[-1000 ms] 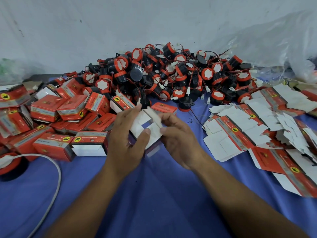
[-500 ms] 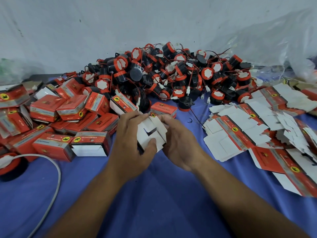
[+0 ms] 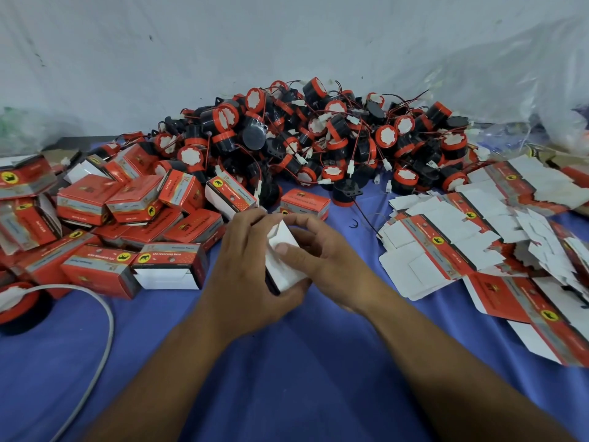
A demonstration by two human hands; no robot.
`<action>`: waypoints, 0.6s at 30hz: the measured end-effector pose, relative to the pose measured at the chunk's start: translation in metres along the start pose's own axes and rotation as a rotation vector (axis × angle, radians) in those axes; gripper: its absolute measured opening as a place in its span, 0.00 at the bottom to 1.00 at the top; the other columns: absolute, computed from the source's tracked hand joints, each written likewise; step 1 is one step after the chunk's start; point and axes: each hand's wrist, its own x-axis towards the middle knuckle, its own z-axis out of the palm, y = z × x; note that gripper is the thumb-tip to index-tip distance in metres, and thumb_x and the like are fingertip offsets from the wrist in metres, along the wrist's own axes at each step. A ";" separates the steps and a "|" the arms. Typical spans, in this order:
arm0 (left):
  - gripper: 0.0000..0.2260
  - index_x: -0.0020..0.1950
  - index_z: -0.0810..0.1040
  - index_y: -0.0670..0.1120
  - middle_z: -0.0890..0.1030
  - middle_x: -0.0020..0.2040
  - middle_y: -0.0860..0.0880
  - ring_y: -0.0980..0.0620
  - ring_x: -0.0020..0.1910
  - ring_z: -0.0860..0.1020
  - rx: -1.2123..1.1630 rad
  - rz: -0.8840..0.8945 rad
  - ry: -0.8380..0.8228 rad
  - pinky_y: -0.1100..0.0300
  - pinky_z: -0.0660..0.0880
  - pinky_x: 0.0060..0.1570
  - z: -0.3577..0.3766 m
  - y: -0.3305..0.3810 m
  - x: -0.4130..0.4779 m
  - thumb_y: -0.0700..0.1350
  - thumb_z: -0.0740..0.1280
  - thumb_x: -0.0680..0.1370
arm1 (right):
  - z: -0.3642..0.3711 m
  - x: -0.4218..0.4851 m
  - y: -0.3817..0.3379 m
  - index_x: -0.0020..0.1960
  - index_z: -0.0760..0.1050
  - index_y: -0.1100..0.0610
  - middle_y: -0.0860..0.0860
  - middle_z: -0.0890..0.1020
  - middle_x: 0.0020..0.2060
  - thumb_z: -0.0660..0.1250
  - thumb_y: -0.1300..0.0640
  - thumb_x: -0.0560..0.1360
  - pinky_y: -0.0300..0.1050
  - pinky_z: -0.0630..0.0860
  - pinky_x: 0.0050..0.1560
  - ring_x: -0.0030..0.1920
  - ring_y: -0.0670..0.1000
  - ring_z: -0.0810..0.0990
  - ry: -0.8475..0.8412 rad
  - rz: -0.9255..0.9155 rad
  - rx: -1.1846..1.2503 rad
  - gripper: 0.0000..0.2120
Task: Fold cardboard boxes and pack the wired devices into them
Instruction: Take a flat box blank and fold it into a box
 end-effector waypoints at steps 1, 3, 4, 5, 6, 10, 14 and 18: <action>0.34 0.67 0.71 0.34 0.70 0.63 0.39 0.42 0.64 0.72 0.026 0.011 0.004 0.45 0.73 0.62 0.001 0.000 0.000 0.53 0.72 0.69 | 0.000 -0.001 -0.001 0.62 0.75 0.46 0.48 0.84 0.57 0.73 0.55 0.74 0.48 0.81 0.57 0.58 0.50 0.83 -0.011 -0.012 -0.049 0.17; 0.33 0.67 0.72 0.34 0.71 0.62 0.39 0.42 0.63 0.72 0.055 0.020 0.000 0.45 0.73 0.62 0.002 0.000 -0.001 0.53 0.73 0.68 | 0.000 -0.001 0.000 0.63 0.74 0.43 0.46 0.83 0.58 0.73 0.55 0.75 0.46 0.81 0.56 0.58 0.48 0.82 -0.015 -0.042 -0.147 0.19; 0.34 0.67 0.71 0.34 0.71 0.63 0.39 0.42 0.64 0.72 0.053 0.018 0.000 0.46 0.73 0.62 0.002 -0.001 -0.002 0.52 0.73 0.68 | 0.000 -0.001 0.000 0.64 0.73 0.42 0.45 0.83 0.58 0.73 0.55 0.75 0.46 0.81 0.56 0.58 0.47 0.82 -0.016 -0.053 -0.171 0.20; 0.34 0.67 0.71 0.34 0.71 0.63 0.39 0.42 0.64 0.72 0.045 0.014 0.003 0.46 0.73 0.62 0.002 -0.001 -0.002 0.52 0.73 0.68 | 0.000 -0.001 0.000 0.64 0.73 0.42 0.45 0.83 0.58 0.73 0.56 0.76 0.45 0.81 0.56 0.59 0.47 0.82 -0.018 -0.063 -0.182 0.20; 0.34 0.67 0.71 0.33 0.71 0.63 0.39 0.42 0.64 0.72 0.037 0.012 0.010 0.46 0.74 0.61 0.003 -0.002 -0.002 0.52 0.73 0.68 | 0.000 -0.002 0.000 0.65 0.72 0.42 0.44 0.82 0.58 0.72 0.57 0.76 0.44 0.80 0.57 0.59 0.46 0.81 -0.020 -0.076 -0.190 0.20; 0.34 0.67 0.71 0.32 0.71 0.63 0.38 0.42 0.64 0.71 0.023 0.017 0.025 0.46 0.74 0.61 0.004 -0.004 -0.002 0.51 0.73 0.68 | 0.000 -0.002 -0.001 0.66 0.72 0.45 0.40 0.82 0.58 0.70 0.61 0.78 0.43 0.78 0.60 0.61 0.45 0.80 -0.011 -0.134 -0.225 0.20; 0.34 0.68 0.70 0.32 0.71 0.64 0.36 0.41 0.66 0.70 0.014 0.007 0.048 0.46 0.72 0.63 0.004 -0.005 -0.002 0.51 0.72 0.69 | 0.001 -0.002 0.001 0.68 0.72 0.49 0.40 0.80 0.60 0.67 0.64 0.80 0.42 0.76 0.63 0.63 0.45 0.78 -0.018 -0.160 -0.201 0.20; 0.35 0.68 0.70 0.31 0.71 0.64 0.34 0.39 0.66 0.71 0.014 0.014 0.070 0.44 0.72 0.63 0.004 -0.004 -0.003 0.51 0.73 0.69 | 0.000 -0.001 0.006 0.74 0.68 0.54 0.46 0.77 0.68 0.65 0.63 0.81 0.44 0.73 0.68 0.69 0.45 0.74 -0.009 -0.126 -0.167 0.23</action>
